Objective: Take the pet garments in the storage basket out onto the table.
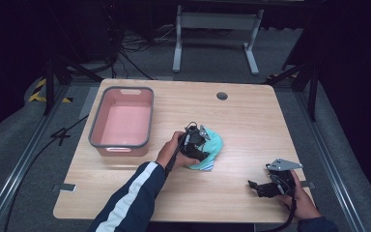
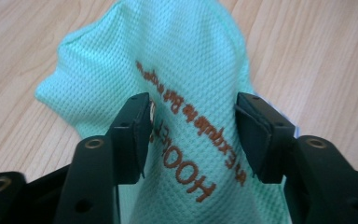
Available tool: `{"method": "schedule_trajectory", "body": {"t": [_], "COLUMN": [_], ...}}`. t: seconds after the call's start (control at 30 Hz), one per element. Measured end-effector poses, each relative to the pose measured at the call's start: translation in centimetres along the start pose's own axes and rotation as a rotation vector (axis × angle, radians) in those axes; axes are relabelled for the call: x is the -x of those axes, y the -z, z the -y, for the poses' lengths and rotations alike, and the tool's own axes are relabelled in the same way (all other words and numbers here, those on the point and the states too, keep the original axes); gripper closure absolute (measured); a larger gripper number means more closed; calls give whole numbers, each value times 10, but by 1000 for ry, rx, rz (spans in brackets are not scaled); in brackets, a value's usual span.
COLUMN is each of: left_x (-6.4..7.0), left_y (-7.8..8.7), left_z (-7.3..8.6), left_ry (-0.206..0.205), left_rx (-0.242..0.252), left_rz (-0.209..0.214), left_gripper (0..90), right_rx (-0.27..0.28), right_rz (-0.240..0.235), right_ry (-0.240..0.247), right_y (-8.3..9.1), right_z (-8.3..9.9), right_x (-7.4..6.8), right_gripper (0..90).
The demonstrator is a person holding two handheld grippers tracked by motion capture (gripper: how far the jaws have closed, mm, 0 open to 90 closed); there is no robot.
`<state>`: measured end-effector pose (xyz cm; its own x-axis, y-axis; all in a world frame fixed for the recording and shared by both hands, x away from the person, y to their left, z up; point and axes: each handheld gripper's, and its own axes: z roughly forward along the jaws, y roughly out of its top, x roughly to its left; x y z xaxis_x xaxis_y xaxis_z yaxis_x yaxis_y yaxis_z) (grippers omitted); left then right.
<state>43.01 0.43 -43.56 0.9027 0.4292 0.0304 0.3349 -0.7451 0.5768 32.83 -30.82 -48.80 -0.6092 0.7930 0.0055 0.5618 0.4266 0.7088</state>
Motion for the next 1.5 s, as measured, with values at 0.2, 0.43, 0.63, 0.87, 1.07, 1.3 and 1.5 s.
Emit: {"method": "schedule_trajectory", "body": {"t": [0.2, 0.43, 0.63, 0.87, 1.07, 1.3, 1.5], "left_x": [2, 6, 7, 10, 15, 18, 21], "left_y": [5, 10, 18, 28, 35, 45, 55], "left_z": [-3, -7, -7, -7, -7, -2, 6], "left_ry": [-17, -34, -51, -88, -115, -142, -149], "left_rx": [27, 21, 17, 25, 19, 17, 24], "left_rz": [-2, -28, -48, -56, -66, -72, -93], "left_gripper": [407, 332, 306, 269, 230, 204, 213], "right_rx": [0, 0, 0, 0, 0, 0, 0], "right_rz": [0, 0, 0, 1, 0, 1, 0], "right_ry": [0, 0, 0, 1, 0, 1, 0], "right_y": [0, 0, 0, 0, 0, 0, 0], "right_z": [0, 0, 0, 0, 0, 0, 0], "right_x": [0, 0, 0, 0, 0, 0, 0], "right_gripper": [4, 4, 4, 4, 4, 4, 4]}}
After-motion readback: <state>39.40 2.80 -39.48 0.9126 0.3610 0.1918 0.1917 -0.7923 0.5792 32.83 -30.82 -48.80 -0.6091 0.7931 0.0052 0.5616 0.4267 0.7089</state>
